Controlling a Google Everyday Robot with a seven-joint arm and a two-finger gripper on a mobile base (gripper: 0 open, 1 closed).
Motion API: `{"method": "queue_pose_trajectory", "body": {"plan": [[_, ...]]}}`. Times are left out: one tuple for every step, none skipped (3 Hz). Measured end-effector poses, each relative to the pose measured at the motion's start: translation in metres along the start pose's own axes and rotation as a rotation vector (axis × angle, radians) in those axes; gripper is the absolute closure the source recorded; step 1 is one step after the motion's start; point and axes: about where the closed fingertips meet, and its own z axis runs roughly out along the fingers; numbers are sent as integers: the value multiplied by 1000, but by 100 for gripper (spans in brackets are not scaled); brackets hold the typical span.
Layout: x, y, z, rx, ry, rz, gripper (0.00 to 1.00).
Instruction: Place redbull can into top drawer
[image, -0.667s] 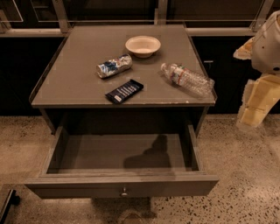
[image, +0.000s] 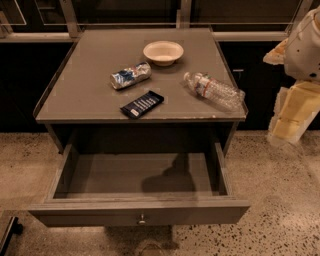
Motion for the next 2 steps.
{"method": "queue_pose_trajectory", "body": {"plan": [[-17, -28, 14, -8, -76, -52, 0], [-57, -61, 38, -30, -205, -156, 0]]}}
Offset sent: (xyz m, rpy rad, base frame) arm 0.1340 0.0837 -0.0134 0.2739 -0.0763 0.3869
